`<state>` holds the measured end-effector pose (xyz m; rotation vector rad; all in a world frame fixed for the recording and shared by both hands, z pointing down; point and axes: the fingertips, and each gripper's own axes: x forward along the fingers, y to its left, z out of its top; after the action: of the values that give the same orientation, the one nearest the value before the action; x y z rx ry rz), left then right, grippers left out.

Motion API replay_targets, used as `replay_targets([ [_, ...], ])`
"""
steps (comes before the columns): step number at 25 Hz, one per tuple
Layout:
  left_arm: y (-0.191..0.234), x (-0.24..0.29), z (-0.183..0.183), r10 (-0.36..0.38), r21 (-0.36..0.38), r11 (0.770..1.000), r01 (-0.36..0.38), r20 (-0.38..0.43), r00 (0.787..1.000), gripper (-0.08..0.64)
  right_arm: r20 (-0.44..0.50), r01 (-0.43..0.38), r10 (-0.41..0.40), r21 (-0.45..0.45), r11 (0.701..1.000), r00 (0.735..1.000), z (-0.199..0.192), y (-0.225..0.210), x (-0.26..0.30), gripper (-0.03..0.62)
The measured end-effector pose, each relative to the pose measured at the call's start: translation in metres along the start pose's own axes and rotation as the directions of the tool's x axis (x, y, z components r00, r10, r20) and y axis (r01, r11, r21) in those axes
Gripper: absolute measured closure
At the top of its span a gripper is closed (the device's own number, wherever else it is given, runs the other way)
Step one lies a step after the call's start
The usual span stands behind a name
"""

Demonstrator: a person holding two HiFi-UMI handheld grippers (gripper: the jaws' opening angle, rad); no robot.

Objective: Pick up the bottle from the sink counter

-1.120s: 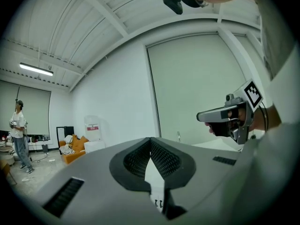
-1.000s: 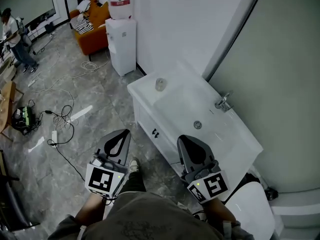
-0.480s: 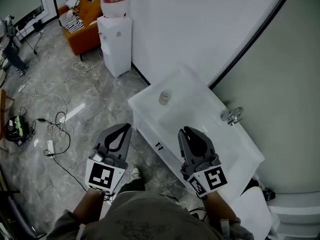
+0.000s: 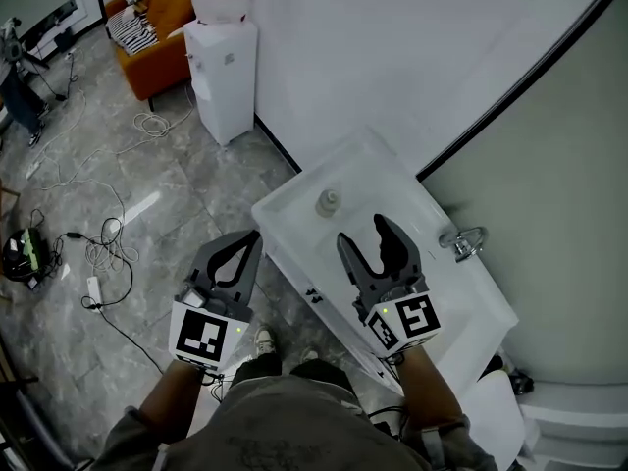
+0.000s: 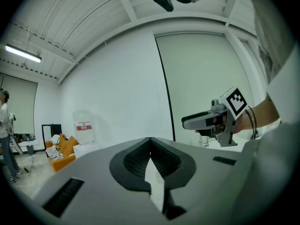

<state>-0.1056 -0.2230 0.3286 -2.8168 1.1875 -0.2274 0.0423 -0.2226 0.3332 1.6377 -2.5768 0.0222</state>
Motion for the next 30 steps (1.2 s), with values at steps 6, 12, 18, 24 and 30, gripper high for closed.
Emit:
replay_targets([
  [6, 0.003, 0.04, -0.014, 0.012, -0.026, 1.0, -0.013, -0.026, 1.0, 0.543, -0.009, -0.015, 0.015, -0.014, 1.0, 1.0, -0.032, -0.035, 0.046, 0.318],
  [12, 0.009, 0.078, -0.034, 0.047, -0.037, 0.998, -0.05, -0.062, 0.997, 0.543, -0.047, -0.026, 0.027, 0.017, 1.0, 0.999, -0.075, -0.067, 0.087, 0.302],
  [18, 0.015, 0.116, -0.07, 0.068, -0.034, 0.997, -0.072, -0.114, 0.991, 0.543, -0.07, 0.006, -0.005, 0.017, 1.0, 0.998, -0.127, -0.096, 0.121, 0.29],
  [24, 0.022, 0.147, -0.106, 0.077, -0.037, 0.996, -0.084, -0.154, 0.985, 0.543, -0.127, -0.005, 0.005, 0.002, 1.0, 0.992, -0.18, -0.11, 0.147, 0.287],
  [30, 0.023, 0.169, -0.14, 0.077, -0.043, 0.995, -0.087, -0.207, 0.975, 0.543, -0.202, -0.024, 0.028, 0.021, 0.999, 0.979, -0.232, -0.118, 0.164, 0.276],
])
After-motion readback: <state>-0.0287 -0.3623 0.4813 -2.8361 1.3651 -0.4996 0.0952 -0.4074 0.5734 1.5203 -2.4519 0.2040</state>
